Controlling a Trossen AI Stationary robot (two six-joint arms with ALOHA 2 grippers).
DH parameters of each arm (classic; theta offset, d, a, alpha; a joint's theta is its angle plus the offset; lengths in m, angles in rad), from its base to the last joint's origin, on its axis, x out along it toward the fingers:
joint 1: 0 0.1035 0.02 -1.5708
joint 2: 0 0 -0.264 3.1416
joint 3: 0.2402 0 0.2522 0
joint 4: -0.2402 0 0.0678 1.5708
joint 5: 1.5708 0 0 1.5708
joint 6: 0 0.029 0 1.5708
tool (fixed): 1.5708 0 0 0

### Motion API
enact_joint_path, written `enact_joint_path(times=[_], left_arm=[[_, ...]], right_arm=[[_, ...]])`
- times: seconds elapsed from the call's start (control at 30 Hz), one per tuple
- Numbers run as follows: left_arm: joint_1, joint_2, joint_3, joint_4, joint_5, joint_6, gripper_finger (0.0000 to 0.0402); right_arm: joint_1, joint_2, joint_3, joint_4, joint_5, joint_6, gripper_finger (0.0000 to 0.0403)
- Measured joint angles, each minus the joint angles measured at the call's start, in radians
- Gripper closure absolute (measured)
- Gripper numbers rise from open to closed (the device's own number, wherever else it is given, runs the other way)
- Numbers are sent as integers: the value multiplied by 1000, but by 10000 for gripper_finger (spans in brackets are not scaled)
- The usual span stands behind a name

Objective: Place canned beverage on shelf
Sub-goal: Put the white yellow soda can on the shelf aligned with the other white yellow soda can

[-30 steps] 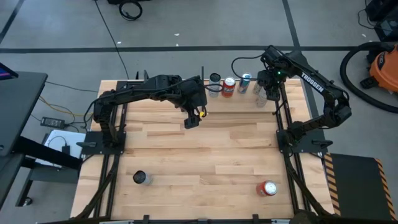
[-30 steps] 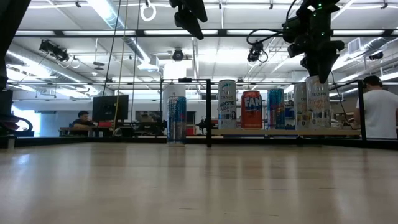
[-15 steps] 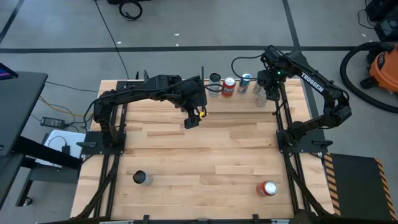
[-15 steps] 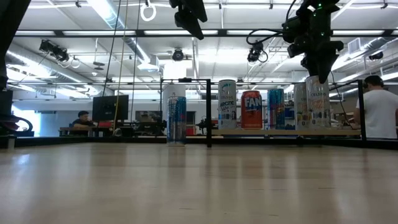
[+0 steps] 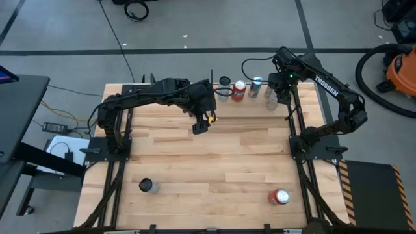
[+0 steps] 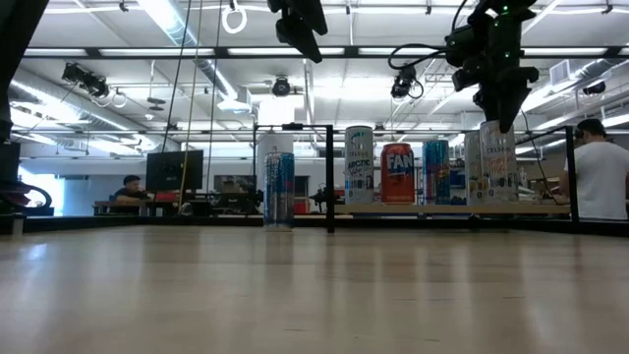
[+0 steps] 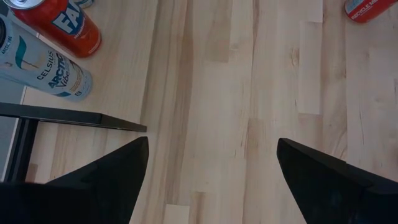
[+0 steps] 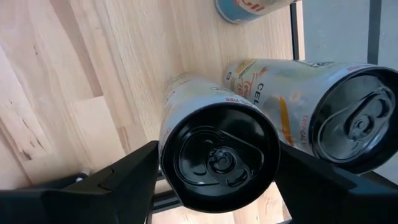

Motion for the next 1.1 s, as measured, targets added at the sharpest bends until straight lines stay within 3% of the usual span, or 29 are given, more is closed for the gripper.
enact_joint_path(times=[0.43, 0.7, 1.1], left_arm=[[0, 0, 0, 0, 0, -1, 44], [0, 0, 0, 0, 0, -2, 44], [0, 0, 0, 0, 0, 15, 44]], right_arm=[[0, 0, 0, 0, -1, 80, 98], [0, -2, 1, -1, -60, 96, 98], [-1, -2, 1, -51, -22, 155, 75]])
